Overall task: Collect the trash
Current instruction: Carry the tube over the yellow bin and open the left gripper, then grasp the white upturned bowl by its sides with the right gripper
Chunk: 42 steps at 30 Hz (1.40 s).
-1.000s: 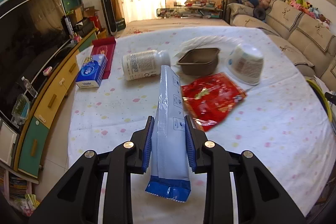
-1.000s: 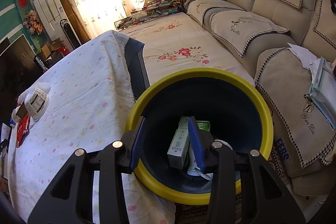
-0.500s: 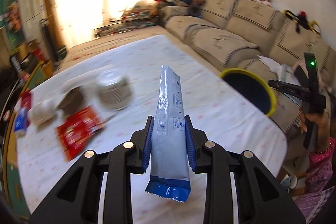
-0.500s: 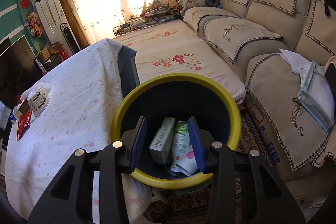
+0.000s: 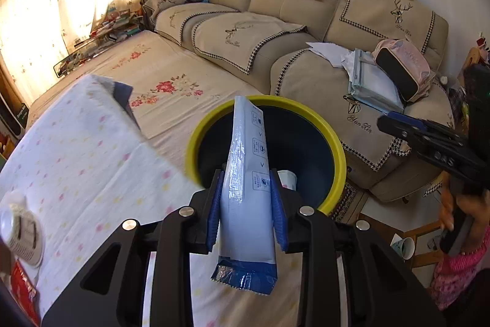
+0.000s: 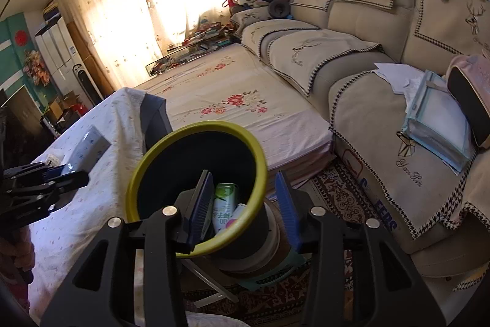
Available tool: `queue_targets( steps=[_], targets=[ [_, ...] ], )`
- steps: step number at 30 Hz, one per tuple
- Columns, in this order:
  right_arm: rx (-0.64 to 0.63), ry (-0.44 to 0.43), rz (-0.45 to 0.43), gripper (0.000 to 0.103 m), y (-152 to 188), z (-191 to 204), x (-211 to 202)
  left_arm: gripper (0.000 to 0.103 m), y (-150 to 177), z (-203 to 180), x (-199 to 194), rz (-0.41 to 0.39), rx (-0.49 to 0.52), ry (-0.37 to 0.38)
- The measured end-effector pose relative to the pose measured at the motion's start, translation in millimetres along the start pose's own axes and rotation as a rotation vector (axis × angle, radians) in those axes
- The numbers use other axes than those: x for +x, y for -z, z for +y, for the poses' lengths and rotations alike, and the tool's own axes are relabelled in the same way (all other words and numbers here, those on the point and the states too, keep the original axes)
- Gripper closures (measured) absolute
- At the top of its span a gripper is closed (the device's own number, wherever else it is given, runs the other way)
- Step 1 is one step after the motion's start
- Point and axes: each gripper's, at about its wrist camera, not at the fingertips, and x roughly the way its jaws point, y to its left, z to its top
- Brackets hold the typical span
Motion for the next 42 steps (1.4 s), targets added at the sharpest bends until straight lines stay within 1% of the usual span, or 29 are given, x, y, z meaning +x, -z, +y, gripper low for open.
queue_targets(
  steps=[4, 6, 9, 11, 13, 16, 19, 22, 28, 32, 34, 37, 42],
  targets=[
    [0.032, 0.003, 0.006, 0.062, 2, -14, 2, 0.073, -24, -13, 37, 0.025, 0.003, 0.016],
    [0.042, 0.002, 0.01, 0.061, 2, -18, 5, 0.073, -32, -16, 50, 0.03, -0.001, 0.03],
    [0.046, -0.001, 0.017, 0.061, 3, -21, 7, 0.071, -41, -20, 65, 0.03, -0.002, 0.024],
    [0.044, -0.005, 0.019, 0.061, 4, -19, 8, 0.054, -43, -22, 70, 0.027, -0.006, 0.016],
    [0.039, -0.01, 0.02, 0.061, 3, -18, 8, 0.045, -45, -21, 70, 0.016, -0.027, 0.017],
    [0.031, -0.015, 0.022, 0.061, 3, -14, 9, 0.039, -42, -17, 61, -0.005, -0.042, 0.023],
    [0.019, -0.021, 0.03, 0.06, 4, -6, 10, 0.034, -33, -5, 36, -0.054, -0.061, 0.02],
    [-0.002, -0.031, 0.041, 0.06, 6, 4, 13, 0.025, -16, 15, 1, -0.128, -0.093, 0.0],
    [-0.069, -0.051, 0.062, 0.06, 7, 38, 18, 0.021, 36, 73, -75, -0.251, -0.202, -0.087],
    [-0.127, -0.079, 0.077, 0.06, 7, 71, 22, 0.018, 82, 116, -124, -0.315, -0.28, -0.184],
    [-0.157, -0.095, 0.083, 0.06, 7, 88, 22, 0.017, 106, 138, -146, -0.339, -0.309, -0.247],
    [-0.219, -0.132, 0.092, 0.059, 6, 123, 25, 0.014, 141, 170, -173, -0.37, -0.361, -0.341],
    [-0.32, -0.202, 0.102, 0.058, 5, 185, 27, 0.014, 199, 226, -211, -0.406, -0.476, -0.455]
  ],
)
